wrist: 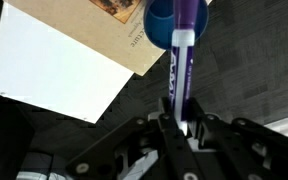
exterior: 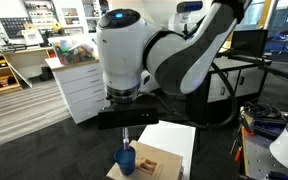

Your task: Pick up the pen from the top of the books and put it in the blue cup.

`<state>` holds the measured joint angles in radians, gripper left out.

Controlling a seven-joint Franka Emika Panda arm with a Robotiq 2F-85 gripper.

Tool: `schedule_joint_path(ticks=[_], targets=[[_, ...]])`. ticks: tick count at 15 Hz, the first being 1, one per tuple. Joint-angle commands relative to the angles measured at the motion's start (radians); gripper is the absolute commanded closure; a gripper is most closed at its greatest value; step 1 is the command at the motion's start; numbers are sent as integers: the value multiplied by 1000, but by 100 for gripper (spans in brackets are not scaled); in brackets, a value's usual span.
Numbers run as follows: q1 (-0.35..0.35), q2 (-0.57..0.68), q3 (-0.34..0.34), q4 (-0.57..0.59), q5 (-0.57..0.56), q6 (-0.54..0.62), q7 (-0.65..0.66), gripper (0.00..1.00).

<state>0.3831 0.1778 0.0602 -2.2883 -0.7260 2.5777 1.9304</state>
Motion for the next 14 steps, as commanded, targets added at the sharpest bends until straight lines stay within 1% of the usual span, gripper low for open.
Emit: schedule_joint_path(ticks=[1,2,3,6,10,14], targets=[[-25,22,9,16,-129,65,75,94],[-26,26,7,19,-164,76,95,94],[3,32,-25,22,-194,90,115,94],[11,37,-41,34,-309,104,193,94],[13,37,-45,45,-445,94,275,94],[13,37,-39,47,-555,81,331,93]])
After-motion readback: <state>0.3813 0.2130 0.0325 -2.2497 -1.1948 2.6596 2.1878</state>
